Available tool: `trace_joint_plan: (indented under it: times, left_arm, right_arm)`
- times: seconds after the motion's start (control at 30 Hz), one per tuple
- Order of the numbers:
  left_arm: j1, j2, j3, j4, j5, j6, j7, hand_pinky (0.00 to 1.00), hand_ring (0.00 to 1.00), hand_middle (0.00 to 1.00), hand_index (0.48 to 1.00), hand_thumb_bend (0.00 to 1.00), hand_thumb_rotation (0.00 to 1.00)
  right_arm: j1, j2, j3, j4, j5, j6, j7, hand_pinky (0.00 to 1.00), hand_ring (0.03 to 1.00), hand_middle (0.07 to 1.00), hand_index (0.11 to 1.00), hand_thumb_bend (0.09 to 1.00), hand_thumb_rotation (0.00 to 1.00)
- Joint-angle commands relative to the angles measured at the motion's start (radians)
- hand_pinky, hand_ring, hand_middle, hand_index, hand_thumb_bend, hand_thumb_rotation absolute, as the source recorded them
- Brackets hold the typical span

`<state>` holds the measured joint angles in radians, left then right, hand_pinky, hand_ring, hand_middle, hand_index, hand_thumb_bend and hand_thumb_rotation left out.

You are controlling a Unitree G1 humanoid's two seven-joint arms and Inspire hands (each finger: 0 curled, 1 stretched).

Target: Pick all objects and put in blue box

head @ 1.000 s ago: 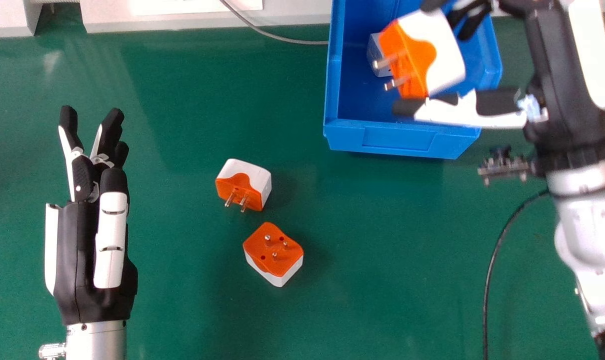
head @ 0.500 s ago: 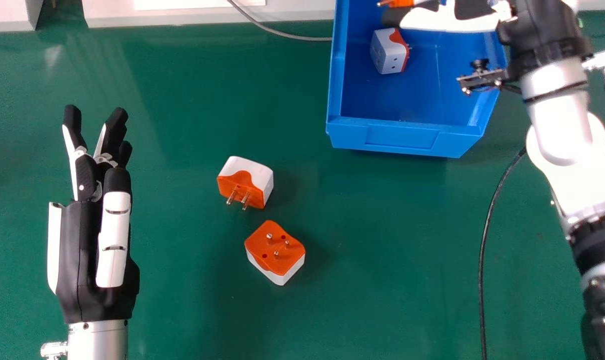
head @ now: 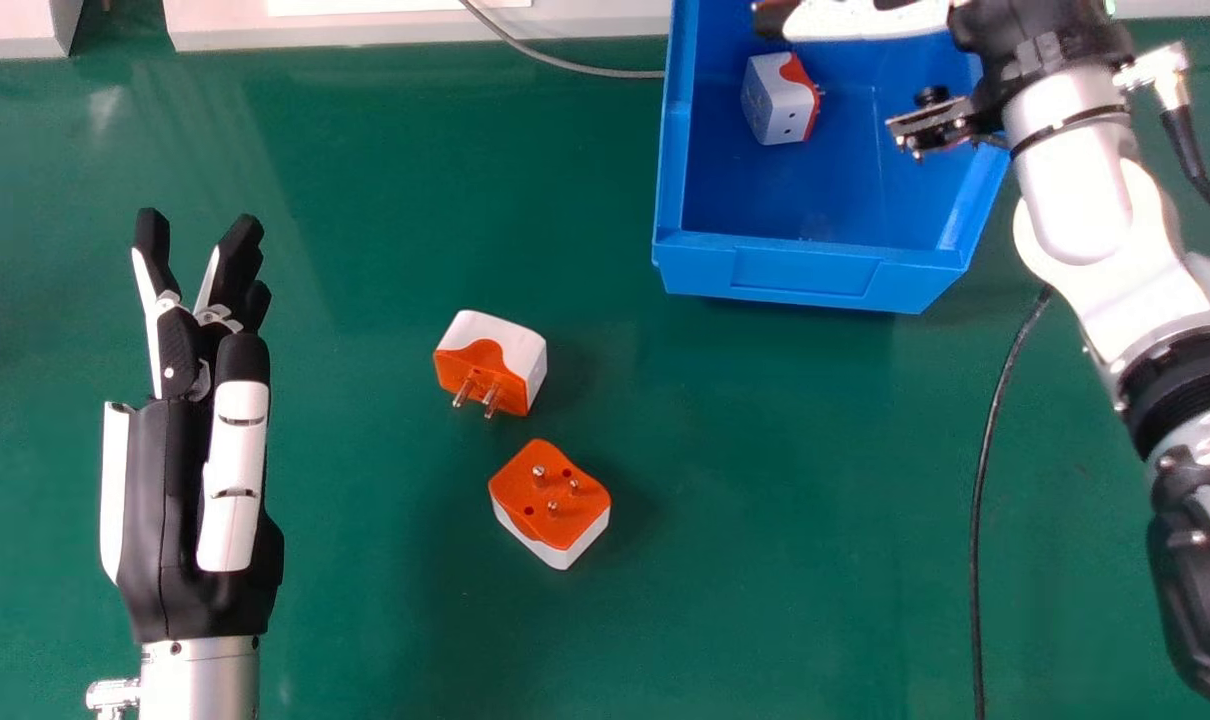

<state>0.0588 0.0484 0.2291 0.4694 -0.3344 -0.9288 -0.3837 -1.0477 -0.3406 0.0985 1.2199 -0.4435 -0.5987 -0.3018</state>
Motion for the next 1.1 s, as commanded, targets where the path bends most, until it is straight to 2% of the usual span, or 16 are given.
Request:
trace_joint_plan:
  times: [0.0, 0.2, 0.37, 0.7, 1.07]
  left_arm:
    - [-0.009, 0.002, -0.003, -0.002, -0.006, -0.028, -0.010, 0.99, 0.98, 0.95, 0.924, 0.44, 0.78]
    - [-0.016, 0.001, -0.001, 0.001, -0.009, -0.028, -0.018, 0.99, 0.98, 0.95, 0.924, 0.44, 0.77]
    - [-0.018, 0.000, -0.002, -0.001, -0.005, -0.027, -0.017, 0.99, 0.98, 0.95, 0.923, 0.43, 0.77]
    - [-0.017, 0.001, 0.000, -0.009, -0.010, -0.027, -0.017, 0.99, 0.98, 0.94, 0.923, 0.43, 0.76]
    - [-0.006, -0.002, -0.002, -0.025, -0.019, -0.026, -0.018, 0.99, 0.98, 0.95, 0.922, 0.42, 0.76]
  right_arm:
    - [-0.079, -0.002, 0.004, 0.013, 0.008, 0.017, -0.022, 0.31, 0.432, 0.493, 0.525, 0.497, 0.00]
    - [-0.118, 0.014, 0.030, 0.059, -0.003, 0.090, -0.029, 0.31, 0.428, 0.487, 0.523, 0.498, 0.00]
    - [-0.131, 0.023, 0.067, 0.085, -0.032, 0.151, -0.045, 0.32, 0.423, 0.483, 0.519, 0.499, 0.00]
    - [-0.086, 0.061, 0.145, 0.130, -0.093, 0.296, -0.039, 0.34, 0.415, 0.483, 0.510, 0.501, 0.00]
    - [-0.067, 0.079, 0.184, 0.141, -0.120, 0.358, -0.062, 0.35, 0.417, 0.477, 0.507, 0.501, 0.00]
